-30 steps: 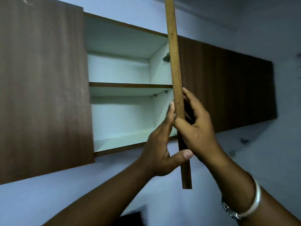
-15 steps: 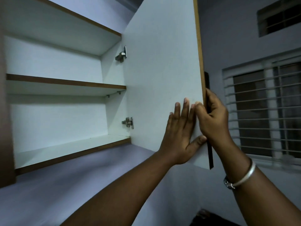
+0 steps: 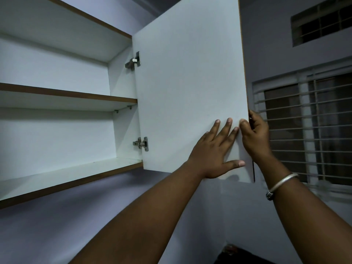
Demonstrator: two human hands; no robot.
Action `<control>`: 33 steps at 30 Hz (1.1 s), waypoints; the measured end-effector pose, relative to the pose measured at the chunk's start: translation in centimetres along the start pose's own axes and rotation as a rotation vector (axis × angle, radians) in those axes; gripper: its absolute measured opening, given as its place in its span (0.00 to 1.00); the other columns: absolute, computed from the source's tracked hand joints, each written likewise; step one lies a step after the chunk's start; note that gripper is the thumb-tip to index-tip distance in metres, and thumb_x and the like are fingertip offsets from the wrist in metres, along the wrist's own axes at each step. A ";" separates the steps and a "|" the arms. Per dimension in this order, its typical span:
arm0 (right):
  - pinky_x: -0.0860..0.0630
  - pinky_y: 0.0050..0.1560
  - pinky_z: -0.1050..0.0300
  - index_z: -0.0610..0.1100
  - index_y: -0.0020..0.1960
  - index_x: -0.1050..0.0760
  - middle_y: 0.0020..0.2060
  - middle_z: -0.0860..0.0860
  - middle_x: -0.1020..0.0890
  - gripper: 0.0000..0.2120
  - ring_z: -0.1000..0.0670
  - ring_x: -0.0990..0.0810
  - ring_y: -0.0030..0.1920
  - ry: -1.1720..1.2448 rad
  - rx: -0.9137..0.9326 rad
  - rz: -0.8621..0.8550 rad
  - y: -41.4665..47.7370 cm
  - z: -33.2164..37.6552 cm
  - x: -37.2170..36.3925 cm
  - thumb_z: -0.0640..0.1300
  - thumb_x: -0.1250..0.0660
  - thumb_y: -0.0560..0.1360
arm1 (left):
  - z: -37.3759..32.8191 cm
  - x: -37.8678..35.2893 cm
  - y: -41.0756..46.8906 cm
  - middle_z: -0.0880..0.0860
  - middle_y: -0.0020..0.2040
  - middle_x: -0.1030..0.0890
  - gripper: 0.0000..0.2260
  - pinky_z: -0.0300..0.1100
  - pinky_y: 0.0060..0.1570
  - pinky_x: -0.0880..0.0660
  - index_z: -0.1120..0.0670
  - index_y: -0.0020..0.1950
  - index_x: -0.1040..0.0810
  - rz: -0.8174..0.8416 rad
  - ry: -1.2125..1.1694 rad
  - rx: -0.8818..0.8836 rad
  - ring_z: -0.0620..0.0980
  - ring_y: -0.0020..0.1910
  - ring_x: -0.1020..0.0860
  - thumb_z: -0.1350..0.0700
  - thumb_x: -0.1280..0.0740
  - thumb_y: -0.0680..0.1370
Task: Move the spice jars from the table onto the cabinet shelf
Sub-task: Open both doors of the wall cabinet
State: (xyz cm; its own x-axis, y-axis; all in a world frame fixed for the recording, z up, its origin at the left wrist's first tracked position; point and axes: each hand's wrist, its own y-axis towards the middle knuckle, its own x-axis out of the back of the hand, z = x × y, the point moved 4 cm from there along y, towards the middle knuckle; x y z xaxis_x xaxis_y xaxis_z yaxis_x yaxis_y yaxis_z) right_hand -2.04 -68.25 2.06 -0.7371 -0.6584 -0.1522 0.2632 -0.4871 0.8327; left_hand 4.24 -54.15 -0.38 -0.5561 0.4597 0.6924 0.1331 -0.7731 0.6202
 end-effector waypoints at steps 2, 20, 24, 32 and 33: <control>0.19 0.63 0.44 0.45 0.72 0.27 0.60 0.51 0.18 0.26 0.53 0.18 0.60 -0.065 -0.014 -0.044 -0.5 0.4 -0.2 0.52 0.36 0.75 | 0.4 1.2 -0.5 0.49 0.85 0.62 0.42 0.59 0.81 0.48 0.49 0.85 0.58 0.050 0.019 -0.025 0.54 0.84 0.61 0.30 0.43 0.80; 0.23 0.40 0.52 0.41 0.40 0.21 0.32 0.46 0.16 0.08 0.49 0.20 0.33 0.581 -0.337 0.775 -15.4 15.5 -31.9 0.42 0.30 0.77 | 17.1 21.5 -26.5 0.57 0.68 0.21 0.18 0.57 0.69 0.34 0.54 0.60 0.15 -0.030 0.760 0.772 0.62 0.74 0.31 0.46 0.36 0.79; 0.24 0.40 0.55 0.44 0.43 0.23 0.38 0.47 0.18 0.08 0.48 0.22 0.39 0.751 -0.504 0.929 -20.2 20.0 -38.2 0.46 0.31 0.78 | 20.1 26.9 -32.2 0.57 0.74 0.28 0.20 0.59 0.68 0.33 0.52 0.67 0.21 -0.155 0.804 1.184 0.65 0.76 0.37 0.47 0.36 0.78; 0.24 0.55 0.51 0.40 0.64 0.24 0.60 0.42 0.19 0.17 0.43 0.19 0.58 0.854 -0.561 1.005 -22.9 26.3 -45.2 0.51 0.43 0.85 | 23.9 27.2 -39.2 0.48 0.84 0.68 0.38 0.81 0.70 0.47 0.35 0.82 0.55 0.111 0.648 1.236 0.68 0.81 0.67 0.31 0.38 0.78; 0.22 0.56 0.50 0.40 0.66 0.25 0.61 0.42 0.18 0.18 0.43 0.19 0.57 0.848 -0.566 1.002 -22.9 26.5 -45.7 0.50 0.43 0.85 | 24.1 26.8 -39.6 0.47 0.83 0.69 0.39 0.82 0.70 0.48 0.34 0.82 0.56 0.122 0.642 1.236 0.68 0.80 0.68 0.31 0.38 0.78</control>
State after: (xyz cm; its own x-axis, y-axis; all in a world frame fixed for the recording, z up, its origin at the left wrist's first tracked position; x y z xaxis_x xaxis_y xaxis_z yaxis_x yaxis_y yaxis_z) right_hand 9.13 -11.85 4.02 0.4404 -0.8949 -0.0716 0.7985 0.3540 0.4870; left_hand 3.80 -0.69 2.53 -0.7177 -0.1194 0.6860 0.6491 0.2422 0.7212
